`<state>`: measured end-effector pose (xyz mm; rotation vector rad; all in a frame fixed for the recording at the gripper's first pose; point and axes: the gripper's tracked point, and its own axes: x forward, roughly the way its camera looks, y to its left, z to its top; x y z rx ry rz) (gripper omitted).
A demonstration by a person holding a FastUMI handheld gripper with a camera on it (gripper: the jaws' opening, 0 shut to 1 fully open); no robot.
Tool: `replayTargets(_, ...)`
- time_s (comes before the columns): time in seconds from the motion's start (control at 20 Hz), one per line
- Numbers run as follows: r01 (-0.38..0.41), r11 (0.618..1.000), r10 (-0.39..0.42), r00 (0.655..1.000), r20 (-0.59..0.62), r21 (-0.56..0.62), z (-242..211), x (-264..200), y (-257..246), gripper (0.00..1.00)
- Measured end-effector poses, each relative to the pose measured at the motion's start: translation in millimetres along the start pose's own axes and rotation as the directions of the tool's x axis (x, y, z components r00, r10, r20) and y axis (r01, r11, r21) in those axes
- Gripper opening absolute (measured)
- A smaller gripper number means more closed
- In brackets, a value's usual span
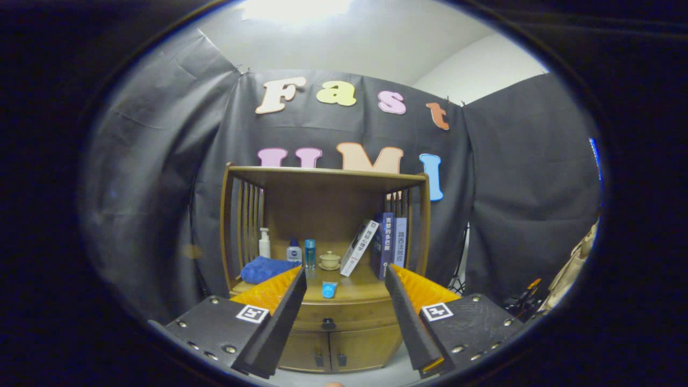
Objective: Pull open the drawer, take out the items inside it, and place them on the countertop above the cabinet.
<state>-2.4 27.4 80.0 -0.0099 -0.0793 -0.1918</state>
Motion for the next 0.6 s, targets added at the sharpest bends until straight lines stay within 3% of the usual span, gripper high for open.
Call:
replayTargets(0.3,0.017,1.0,-0.019,0.998,0.059,0.024,14.5,-13.9,-10.6,0.9)
replayTargets(0.6,0.025,0.999,-0.026,0.999,0.042,0.027,9.7,-14.0,-14.6,0.9)
